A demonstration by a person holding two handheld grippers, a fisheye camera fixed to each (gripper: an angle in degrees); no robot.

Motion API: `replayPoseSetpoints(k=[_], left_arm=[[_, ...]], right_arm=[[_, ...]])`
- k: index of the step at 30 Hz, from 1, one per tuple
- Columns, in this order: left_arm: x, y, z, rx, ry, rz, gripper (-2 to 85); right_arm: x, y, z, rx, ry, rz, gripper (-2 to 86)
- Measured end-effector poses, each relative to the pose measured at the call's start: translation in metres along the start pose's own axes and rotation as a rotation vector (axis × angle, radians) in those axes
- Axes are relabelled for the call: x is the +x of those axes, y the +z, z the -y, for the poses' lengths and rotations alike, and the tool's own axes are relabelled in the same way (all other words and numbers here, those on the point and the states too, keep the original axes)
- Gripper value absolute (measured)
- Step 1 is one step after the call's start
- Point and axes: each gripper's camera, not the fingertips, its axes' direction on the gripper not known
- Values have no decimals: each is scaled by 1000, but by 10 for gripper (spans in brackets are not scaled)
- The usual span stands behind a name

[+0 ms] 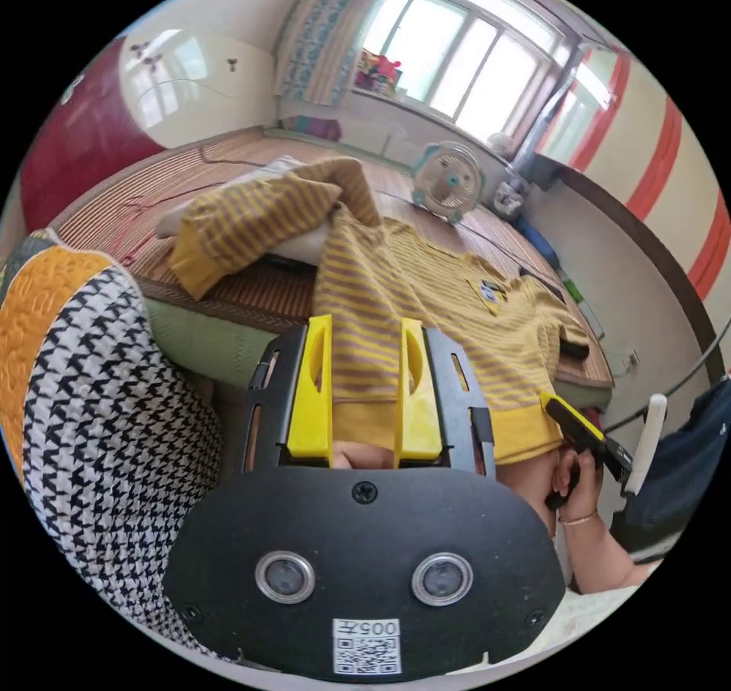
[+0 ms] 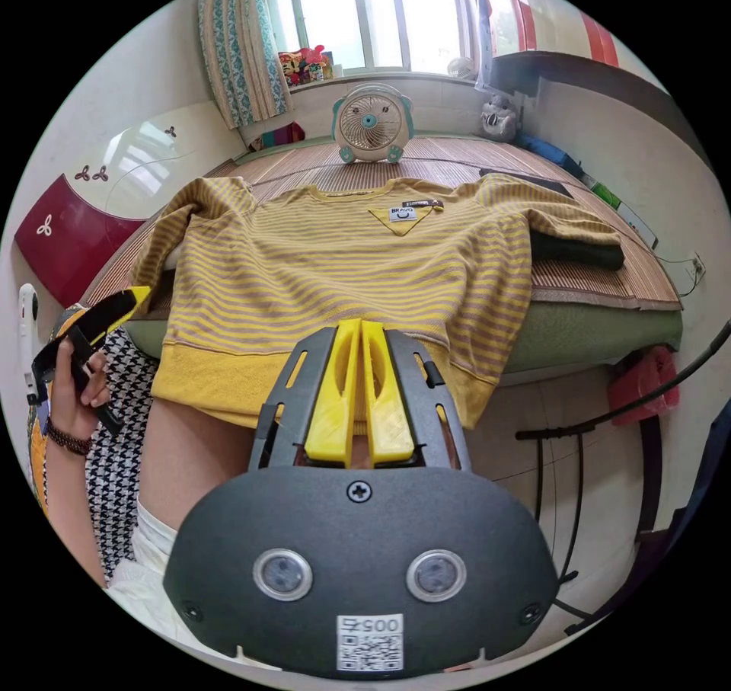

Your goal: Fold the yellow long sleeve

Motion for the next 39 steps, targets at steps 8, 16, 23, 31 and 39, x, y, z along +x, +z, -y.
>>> replayPoseSetpoints(k=[8, 16, 23, 31, 39], left_arm=[[-87, 22, 14, 2, -188, 207, 125], [-97, 54, 24, 3, -176, 362, 126], [-114, 80, 17, -62, -210, 366, 119], [-119, 62, -4, -46, -209, 304, 52], [-103, -18, -10, 158, -174, 281, 30]], right_arm=[[-5, 2, 1, -3, -10, -13, -14], [-13, 5, 2, -6, -20, -51, -14], [-17, 7, 3, -9, -26, -59, -15], [-23, 11, 6, -14, -31, -83, -15], [-31, 13, 4, -12, -47, -104, -15]])
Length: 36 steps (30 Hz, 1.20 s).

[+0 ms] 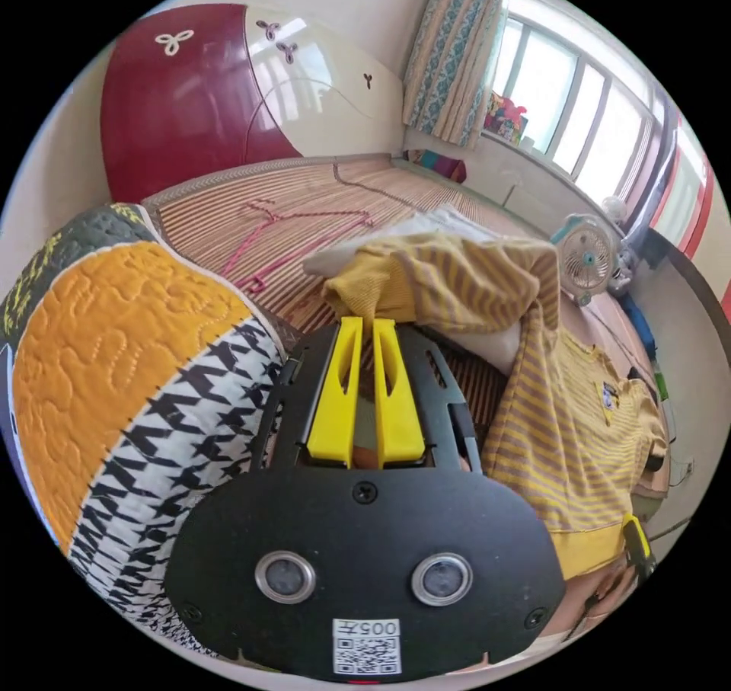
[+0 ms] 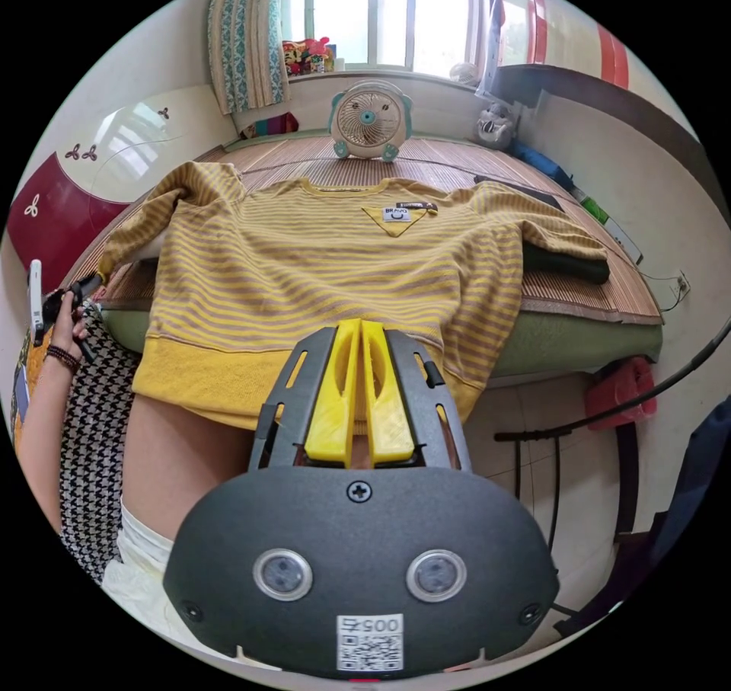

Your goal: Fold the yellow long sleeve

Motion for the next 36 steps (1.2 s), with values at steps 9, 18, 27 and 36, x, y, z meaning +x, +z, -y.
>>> replayPoseSetpoints(k=[9, 18, 27, 36], left_arm=[[-6, -97, 84, 232, 76, 70, 22], [81, -158, 176, 295, 353, 173, 20], [277, -186, 141, 406, 756, 66, 27], [495, -170, 58, 64, 1077, -381, 51]], right_arm=[[-1, 0, -4, 5, -14, -5, -12], [5, 4, -5, 8, -1, 16, -9], [3, 10, -5, 11, -10, 3, -9], [5, 17, -6, 12, -21, -19, -9]])
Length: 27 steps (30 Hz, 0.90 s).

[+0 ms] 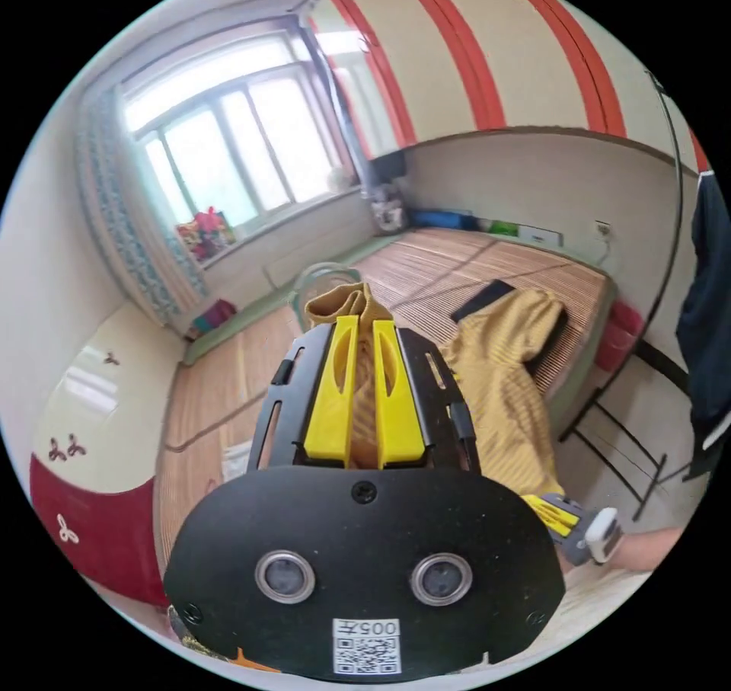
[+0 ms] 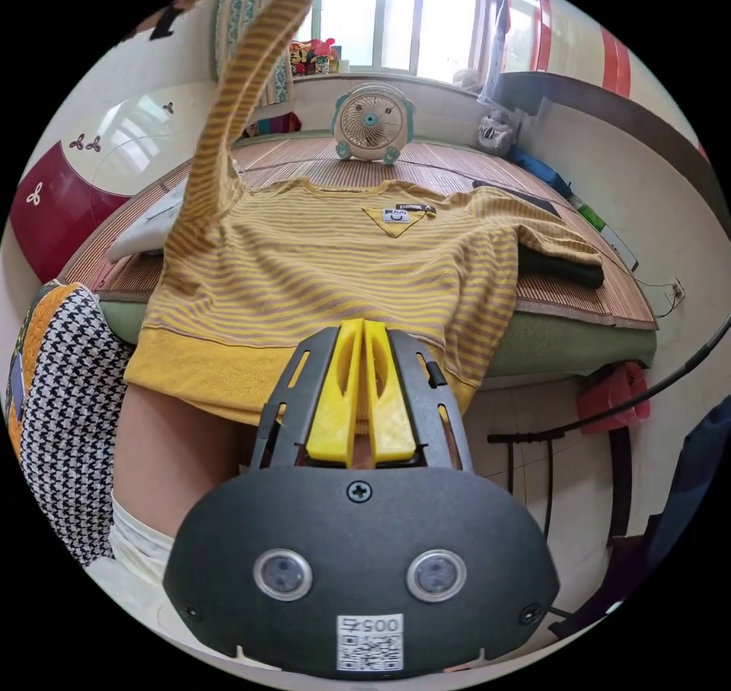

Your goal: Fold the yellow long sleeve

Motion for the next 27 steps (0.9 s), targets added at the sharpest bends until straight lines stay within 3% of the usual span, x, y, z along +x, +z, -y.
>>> replayPoseSetpoints(k=[2, 9, 15, 19, 24, 27], left_arm=[[38, 31, 8, -34, 91, -39, 62], [59, 123, -31, -201, 86, -142, 88], [-2, 179, -85, -284, -128, -168, 84], [-43, 206, -117, -322, -250, -94, 84], [-55, 219, -130, -267, -264, -46, 87], [-69, 229, -130, -234, -322, -58, 89]], right_arm=[[1, 1, -1, 1, 0, 1, -9], [11, 6, -4, 5, 1, 33, -9], [25, 16, -1, 2, 19, 86, -9], [32, 22, 1, -3, 8, 117, -9], [53, 23, 13, -80, -11, 265, -9], [83, 17, 35, -39, 53, 229, -6]])
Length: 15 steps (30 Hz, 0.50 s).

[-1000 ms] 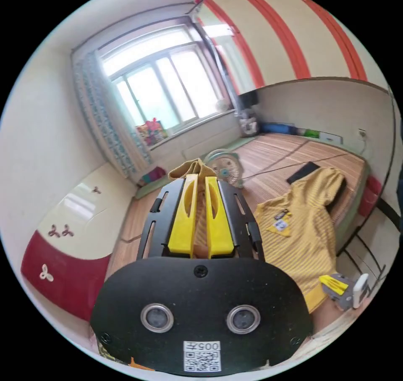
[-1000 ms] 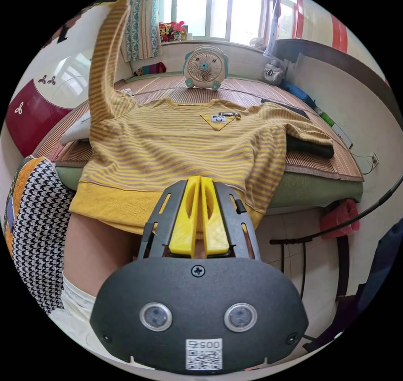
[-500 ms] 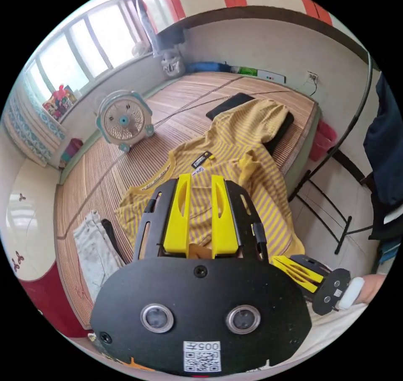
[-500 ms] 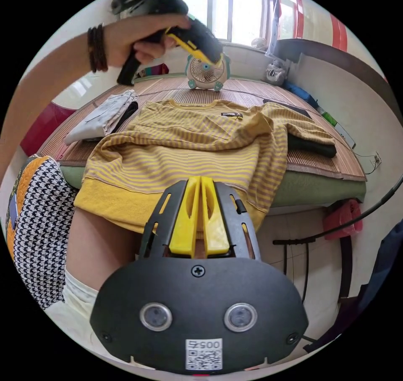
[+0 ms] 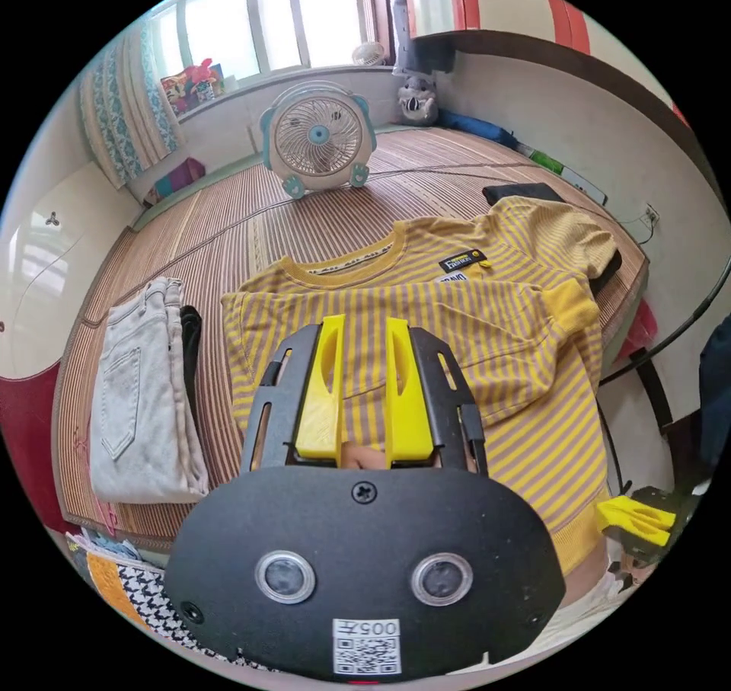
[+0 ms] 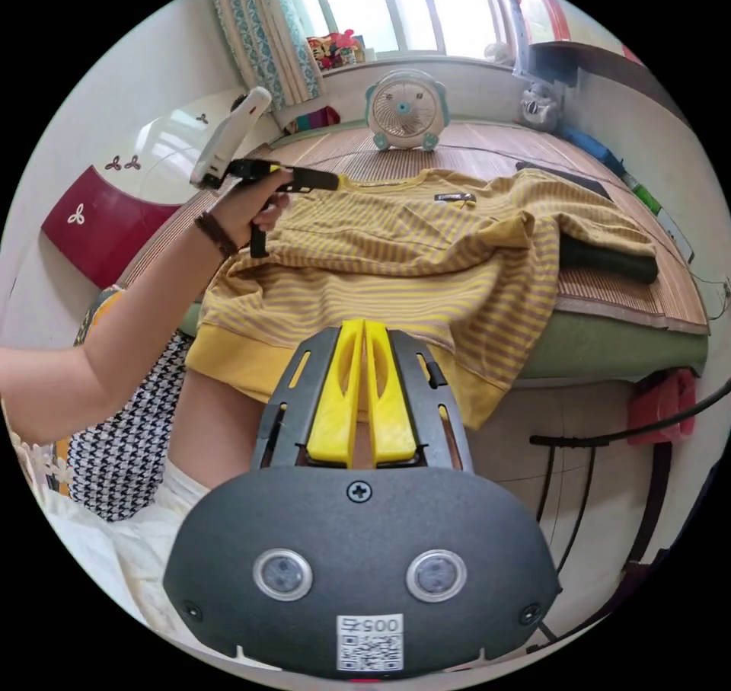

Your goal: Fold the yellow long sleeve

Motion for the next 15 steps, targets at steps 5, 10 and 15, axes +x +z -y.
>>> replayPoseSetpoints(k=[5, 10, 15], left_arm=[[-21, 20, 18, 42, -103, -26, 92], [-49, 31, 48, 53, -175, -54, 97], [-89, 44, 36, 72, -279, -48, 100]], right_arm=[[70, 1, 68, 63, 150, -146, 40], [122, 48, 127, -36, 219, -160, 105], [158, 119, 146, -155, 341, -186, 96]])
